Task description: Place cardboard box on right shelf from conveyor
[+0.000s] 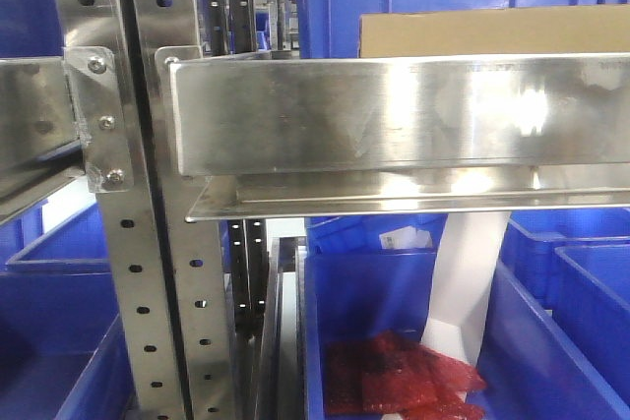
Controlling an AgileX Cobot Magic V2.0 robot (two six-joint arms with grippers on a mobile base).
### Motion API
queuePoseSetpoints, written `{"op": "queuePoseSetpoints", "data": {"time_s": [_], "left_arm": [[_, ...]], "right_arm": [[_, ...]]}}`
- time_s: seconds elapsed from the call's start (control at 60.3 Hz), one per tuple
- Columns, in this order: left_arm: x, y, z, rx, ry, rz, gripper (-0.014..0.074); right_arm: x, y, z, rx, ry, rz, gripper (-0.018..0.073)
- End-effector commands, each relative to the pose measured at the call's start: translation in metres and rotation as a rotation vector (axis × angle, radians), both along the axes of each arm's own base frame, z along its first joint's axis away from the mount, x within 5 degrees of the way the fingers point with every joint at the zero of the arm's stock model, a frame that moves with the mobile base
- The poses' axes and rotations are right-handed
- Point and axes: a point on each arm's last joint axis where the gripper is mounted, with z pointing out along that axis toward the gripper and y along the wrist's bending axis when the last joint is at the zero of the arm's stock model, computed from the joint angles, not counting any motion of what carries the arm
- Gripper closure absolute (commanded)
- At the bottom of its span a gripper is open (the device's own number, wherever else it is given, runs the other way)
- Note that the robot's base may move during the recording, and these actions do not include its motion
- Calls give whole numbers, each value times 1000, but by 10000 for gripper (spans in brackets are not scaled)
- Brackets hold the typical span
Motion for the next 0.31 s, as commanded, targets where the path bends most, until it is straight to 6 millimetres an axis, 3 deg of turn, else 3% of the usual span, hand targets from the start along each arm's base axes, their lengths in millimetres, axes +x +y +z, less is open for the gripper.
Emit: {"op": "queuePoseSetpoints", "data": {"time_s": [0.0, 0.298], "left_arm": [[-1, 1, 6, -7, -90, 7, 713], [-1, 1, 6, -7, -90, 7, 713]], "right_arm": [[-3, -1, 11, -16, -107, -16, 502], [-3, -1, 11, -15, -107, -16, 502]]}}
